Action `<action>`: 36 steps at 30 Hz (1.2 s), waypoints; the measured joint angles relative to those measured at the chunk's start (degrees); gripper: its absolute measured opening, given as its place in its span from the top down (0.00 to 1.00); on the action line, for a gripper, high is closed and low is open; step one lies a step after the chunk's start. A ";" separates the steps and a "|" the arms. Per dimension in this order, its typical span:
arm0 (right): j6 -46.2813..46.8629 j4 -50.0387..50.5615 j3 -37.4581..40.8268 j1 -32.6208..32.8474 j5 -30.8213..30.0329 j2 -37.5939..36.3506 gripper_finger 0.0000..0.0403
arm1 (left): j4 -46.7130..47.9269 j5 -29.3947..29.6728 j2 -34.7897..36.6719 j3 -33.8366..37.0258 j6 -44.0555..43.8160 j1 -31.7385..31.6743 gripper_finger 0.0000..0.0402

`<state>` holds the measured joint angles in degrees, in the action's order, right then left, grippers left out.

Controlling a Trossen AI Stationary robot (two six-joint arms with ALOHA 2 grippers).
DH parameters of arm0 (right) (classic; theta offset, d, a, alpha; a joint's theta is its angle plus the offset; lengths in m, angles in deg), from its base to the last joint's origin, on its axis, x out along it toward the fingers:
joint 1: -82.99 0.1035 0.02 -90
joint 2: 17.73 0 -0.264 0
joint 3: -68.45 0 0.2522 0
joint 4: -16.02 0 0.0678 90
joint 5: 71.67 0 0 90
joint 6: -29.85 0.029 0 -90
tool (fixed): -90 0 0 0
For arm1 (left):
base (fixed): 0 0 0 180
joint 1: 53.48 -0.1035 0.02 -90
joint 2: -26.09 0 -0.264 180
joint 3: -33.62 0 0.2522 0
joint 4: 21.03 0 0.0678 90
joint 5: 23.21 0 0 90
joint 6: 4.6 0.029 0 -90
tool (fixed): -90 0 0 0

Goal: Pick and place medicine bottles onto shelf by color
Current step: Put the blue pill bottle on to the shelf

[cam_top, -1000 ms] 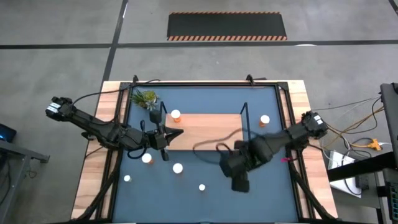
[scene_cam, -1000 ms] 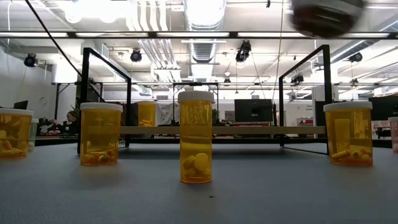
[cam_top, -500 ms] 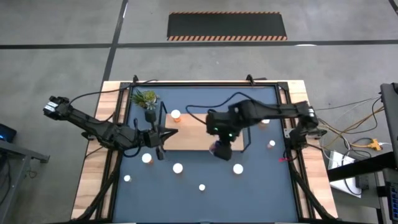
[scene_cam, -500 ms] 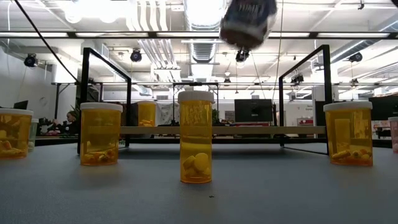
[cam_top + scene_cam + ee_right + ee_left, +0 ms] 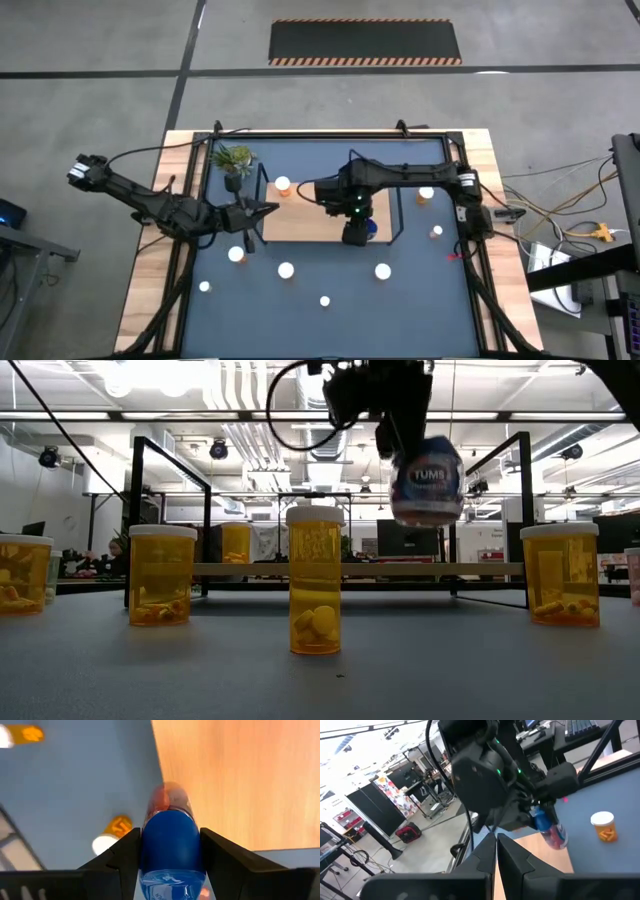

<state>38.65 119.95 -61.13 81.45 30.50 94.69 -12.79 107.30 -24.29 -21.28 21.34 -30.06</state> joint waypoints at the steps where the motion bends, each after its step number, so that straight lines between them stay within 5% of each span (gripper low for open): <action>1: -0.63 -0.20 0.12 0.00 -0.19 0.47 0.56 | -0.06 0.00 0.14 0.16 0.00 0.00 1.00; 18: -4.49 -1.81 1.96 0.46 -6.79 2.55 0.56 | 0.05 0.00 0.72 0.50 0.00 0.00 1.00; 36: -6.26 -2.24 2.74 1.29 -7.28 2.55 0.54 | 0.04 0.00 0.72 0.51 0.00 0.00 1.00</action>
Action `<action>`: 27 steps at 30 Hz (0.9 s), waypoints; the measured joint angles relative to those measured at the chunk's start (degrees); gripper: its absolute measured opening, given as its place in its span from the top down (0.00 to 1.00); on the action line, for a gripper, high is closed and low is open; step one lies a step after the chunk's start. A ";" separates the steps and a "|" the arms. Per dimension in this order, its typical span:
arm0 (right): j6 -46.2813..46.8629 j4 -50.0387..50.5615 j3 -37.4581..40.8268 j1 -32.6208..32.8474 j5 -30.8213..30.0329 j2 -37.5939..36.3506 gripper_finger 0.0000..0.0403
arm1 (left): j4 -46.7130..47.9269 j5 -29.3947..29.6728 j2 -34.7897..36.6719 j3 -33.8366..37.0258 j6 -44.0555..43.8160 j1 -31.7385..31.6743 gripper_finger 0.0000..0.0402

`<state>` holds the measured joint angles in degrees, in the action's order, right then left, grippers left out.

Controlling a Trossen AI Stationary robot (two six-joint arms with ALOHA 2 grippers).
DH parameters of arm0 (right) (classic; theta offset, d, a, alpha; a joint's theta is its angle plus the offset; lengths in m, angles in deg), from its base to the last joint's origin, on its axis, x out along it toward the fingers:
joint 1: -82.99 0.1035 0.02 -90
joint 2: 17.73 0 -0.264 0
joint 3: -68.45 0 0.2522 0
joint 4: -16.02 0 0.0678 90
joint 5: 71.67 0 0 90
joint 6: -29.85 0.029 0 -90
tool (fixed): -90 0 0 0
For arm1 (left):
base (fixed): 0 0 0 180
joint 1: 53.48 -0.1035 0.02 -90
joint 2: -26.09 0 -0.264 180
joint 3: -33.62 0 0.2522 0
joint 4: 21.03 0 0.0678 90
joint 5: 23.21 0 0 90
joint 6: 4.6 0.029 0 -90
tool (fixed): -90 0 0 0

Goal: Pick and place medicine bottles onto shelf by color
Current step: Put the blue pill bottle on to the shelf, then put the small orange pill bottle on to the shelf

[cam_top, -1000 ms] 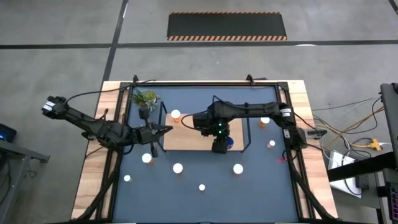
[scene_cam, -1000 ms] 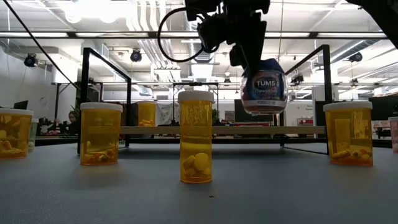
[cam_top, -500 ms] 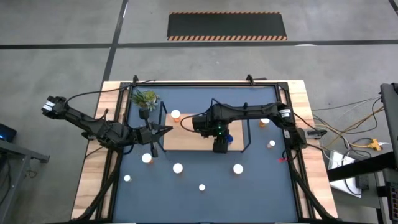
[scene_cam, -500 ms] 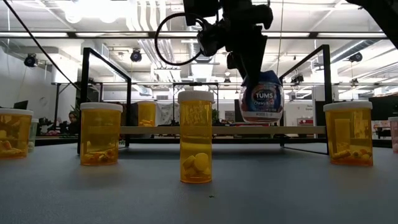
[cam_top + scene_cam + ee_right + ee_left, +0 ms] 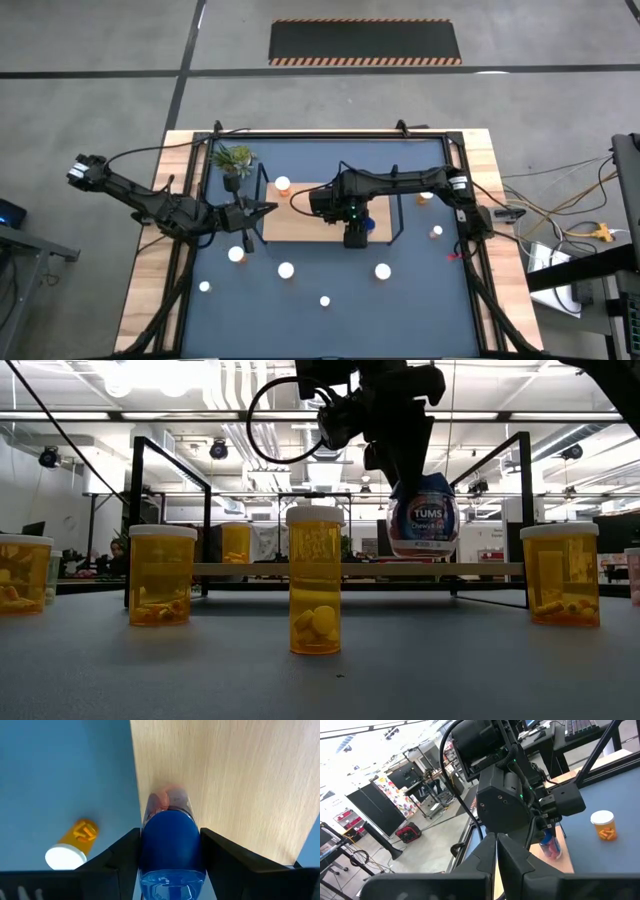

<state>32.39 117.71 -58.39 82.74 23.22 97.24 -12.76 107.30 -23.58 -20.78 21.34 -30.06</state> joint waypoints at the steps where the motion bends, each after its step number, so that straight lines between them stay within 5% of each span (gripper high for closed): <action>1: 0.01 -0.01 0.03 0.00 0.00 0.00 0.53 | 0.01 0.00 0.00 0.01 0.00 0.00 1.00; 20: 1.98 2.00 -5.09 0.00 1.06 -0.54 0.48 | -0.01 0.00 0.00 0.01 0.00 0.00 1.00; 24: 1.96 1.99 -6.67 0.32 3.69 -3.29 0.49 | -0.06 0.00 -0.27 0.16 -0.48 -0.01 1.00; 27: 1.35 -0.68 -4.71 1.79 -0.17 -7.79 0.52 | 0.05 -0.09 -1.08 0.19 -1.49 0.00 1.00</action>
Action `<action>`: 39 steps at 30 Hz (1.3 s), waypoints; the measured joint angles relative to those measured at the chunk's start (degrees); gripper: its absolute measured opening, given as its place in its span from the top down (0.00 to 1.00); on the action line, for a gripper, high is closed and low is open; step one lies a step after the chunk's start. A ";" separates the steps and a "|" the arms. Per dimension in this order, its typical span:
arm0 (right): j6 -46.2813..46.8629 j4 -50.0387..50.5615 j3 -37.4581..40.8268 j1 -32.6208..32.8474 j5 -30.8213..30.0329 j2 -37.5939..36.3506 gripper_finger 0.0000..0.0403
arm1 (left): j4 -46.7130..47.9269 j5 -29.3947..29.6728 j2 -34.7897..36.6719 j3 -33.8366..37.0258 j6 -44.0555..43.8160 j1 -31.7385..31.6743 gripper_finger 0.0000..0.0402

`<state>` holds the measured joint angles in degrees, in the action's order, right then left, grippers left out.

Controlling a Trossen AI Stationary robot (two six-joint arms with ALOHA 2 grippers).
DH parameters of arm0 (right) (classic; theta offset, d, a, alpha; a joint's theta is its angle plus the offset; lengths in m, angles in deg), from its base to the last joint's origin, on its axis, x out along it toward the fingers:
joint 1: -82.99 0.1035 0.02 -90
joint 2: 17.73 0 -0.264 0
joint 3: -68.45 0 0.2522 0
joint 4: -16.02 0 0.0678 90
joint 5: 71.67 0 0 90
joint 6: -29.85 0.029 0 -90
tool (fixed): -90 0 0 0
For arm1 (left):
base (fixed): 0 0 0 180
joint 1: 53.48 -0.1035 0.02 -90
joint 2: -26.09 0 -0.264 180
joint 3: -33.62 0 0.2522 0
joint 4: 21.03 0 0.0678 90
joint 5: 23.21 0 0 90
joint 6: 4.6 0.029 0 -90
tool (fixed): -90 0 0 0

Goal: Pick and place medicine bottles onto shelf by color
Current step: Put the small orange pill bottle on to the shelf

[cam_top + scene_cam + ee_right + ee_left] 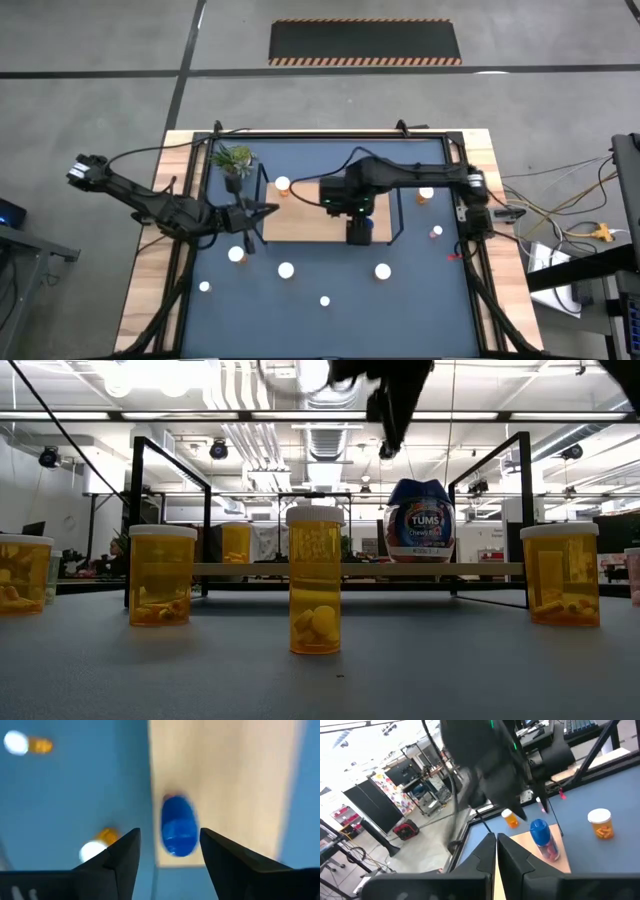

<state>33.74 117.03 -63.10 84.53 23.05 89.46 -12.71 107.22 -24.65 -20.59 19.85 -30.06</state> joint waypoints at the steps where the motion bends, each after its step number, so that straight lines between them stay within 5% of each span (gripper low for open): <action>1: -0.06 -2.12 1.39 0.92 -2.48 -1.98 0.53 | -0.13 0.00 -0.33 0.00 0.02 0.00 1.00; 14: -3.70 -52.54 42.55 15.99 -15.25 -33.15 0.68 | -1.58 -1.39 -3.49 -0.76 -0.08 -0.04 1.00; 21: -10.63 -78.05 62.81 22.30 -16.77 -41.60 0.73 | -6.62 -3.68 -8.48 -0.70 -5.11 -0.04 1.00; 31: -13.89 -94.71 78.00 24.74 -16.78 -46.97 0.81 | -6.33 -15.97 -20.37 -4.81 -23.28 0.72 1.00; 39: -17.65 -100.04 84.81 24.74 -14.81 -51.69 0.86 | 0.71 -20.68 -30.95 -15.33 -24.55 1.05 1.00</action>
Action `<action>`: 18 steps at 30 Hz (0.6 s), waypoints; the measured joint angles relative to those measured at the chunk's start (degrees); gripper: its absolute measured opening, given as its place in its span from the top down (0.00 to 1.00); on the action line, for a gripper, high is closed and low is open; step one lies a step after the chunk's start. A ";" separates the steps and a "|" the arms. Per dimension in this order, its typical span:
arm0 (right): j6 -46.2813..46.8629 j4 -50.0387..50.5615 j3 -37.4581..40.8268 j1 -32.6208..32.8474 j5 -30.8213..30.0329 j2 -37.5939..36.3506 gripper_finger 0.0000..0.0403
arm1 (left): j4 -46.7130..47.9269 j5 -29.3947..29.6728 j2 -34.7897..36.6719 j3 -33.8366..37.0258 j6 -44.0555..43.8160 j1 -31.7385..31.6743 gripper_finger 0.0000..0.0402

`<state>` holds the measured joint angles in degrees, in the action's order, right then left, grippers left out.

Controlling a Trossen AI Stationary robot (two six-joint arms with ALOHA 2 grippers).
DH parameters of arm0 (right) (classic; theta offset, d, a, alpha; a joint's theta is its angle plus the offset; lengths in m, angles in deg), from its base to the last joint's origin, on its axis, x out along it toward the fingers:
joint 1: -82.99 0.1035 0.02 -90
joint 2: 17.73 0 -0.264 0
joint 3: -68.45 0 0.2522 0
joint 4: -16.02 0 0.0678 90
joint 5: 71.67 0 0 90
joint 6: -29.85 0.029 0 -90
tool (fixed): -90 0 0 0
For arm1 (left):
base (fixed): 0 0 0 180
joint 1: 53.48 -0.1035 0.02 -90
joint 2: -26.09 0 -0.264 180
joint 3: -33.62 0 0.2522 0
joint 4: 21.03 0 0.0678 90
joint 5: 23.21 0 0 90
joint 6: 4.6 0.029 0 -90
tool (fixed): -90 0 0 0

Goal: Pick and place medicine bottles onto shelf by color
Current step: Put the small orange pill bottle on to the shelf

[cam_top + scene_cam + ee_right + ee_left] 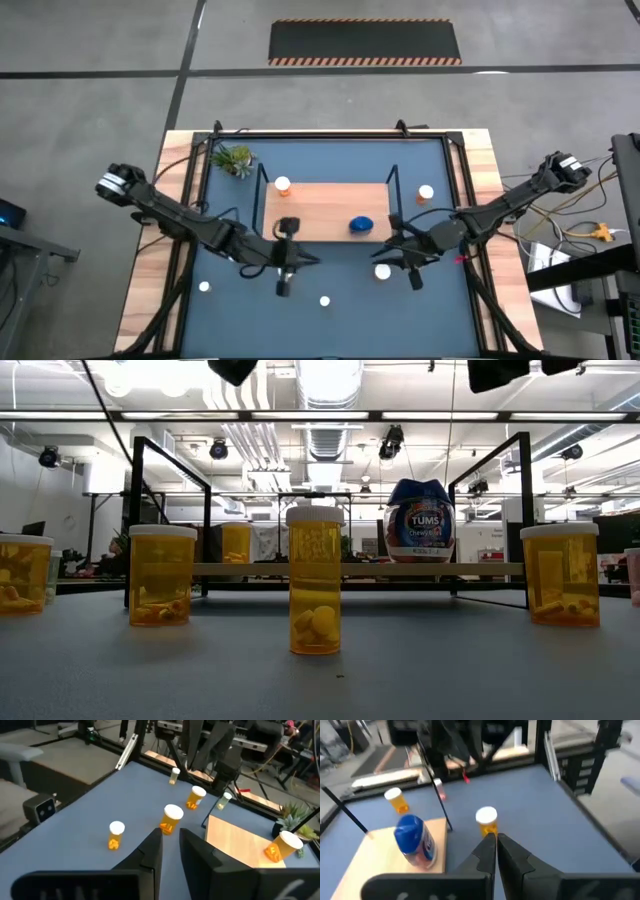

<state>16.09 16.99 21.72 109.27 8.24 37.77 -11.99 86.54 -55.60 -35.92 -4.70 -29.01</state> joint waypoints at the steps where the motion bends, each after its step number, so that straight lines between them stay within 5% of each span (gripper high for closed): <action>1: -0.39 0.06 0.71 0.07 0.07 -0.73 0.86 | 1.86 -0.04 -1.08 -1.57 -0.95 0.02 1.00; 6: -1.76 0.04 3.45 0.09 1.11 -4.33 0.87 | 12.16 -3.43 -6.48 -8.95 -7.37 0.02 0.95; 18: -0.37 0.29 6.66 0.51 6.16 -9.31 0.87 | 14.87 -10.27 -21.65 -16.25 -13.13 3.47 0.48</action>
<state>15.72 17.28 28.38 109.79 14.40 28.46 2.88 76.27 -77.25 -52.17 -17.83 -25.54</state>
